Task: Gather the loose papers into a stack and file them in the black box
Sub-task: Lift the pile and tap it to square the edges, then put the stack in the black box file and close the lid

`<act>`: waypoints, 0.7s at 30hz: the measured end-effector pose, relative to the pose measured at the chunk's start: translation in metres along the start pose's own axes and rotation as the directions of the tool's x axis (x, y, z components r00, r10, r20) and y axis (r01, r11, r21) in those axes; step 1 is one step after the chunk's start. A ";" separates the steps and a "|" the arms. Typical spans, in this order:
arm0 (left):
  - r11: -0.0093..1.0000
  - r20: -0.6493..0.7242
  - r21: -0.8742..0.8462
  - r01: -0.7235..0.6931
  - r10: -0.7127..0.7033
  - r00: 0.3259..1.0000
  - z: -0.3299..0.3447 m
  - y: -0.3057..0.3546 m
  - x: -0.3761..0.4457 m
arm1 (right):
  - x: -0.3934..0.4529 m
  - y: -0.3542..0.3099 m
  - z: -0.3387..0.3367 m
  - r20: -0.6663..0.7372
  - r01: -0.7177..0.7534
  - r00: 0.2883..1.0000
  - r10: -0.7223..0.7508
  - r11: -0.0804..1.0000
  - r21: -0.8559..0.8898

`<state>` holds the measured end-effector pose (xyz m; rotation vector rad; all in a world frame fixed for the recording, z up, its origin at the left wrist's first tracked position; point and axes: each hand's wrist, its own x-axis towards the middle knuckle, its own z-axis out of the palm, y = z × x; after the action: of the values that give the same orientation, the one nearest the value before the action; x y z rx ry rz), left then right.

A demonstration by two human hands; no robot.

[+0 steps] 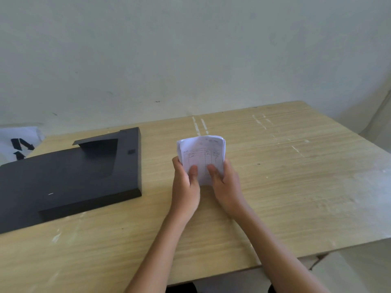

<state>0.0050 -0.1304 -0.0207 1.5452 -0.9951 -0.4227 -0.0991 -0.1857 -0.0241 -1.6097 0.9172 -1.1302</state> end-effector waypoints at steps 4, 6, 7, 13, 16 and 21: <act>0.996 0.064 0.075 0.043 -0.048 0.997 -0.001 -0.002 0.002 | 0.001 -0.001 -0.002 0.021 -0.046 0.999 0.046 0.999 -0.007; 0.994 0.058 0.093 0.058 -0.064 0.996 -0.006 0.001 0.003 | 0.003 -0.004 -0.003 0.021 -0.078 0.997 0.078 0.997 0.018; 0.995 0.046 0.089 0.054 -0.058 0.997 -0.010 0.003 0.004 | 0.004 -0.006 -0.003 0.027 -0.090 0.996 0.089 0.996 0.026; 0.998 -0.027 0.023 0.062 -0.062 0.998 -0.068 0.021 0.008 | 0.011 -0.033 0.020 0.189 -0.075 0.980 0.065 0.996 0.047; 0.997 -0.092 0.014 0.075 -0.073 0.993 -0.116 0.029 0.012 | 0.014 -0.058 0.055 0.286 -0.036 0.958 0.014 0.997 0.070; 0.989 -0.189 0.069 0.132 -0.117 0.975 -0.199 0.025 0.021 | 0.013 -0.086 0.128 0.435 -0.015 0.900 -0.019 0.997 0.075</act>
<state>0.1558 -0.0219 0.0566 1.6932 -0.7821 -0.3229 0.0317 -0.1385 0.0437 -1.7050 0.5682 -0.7458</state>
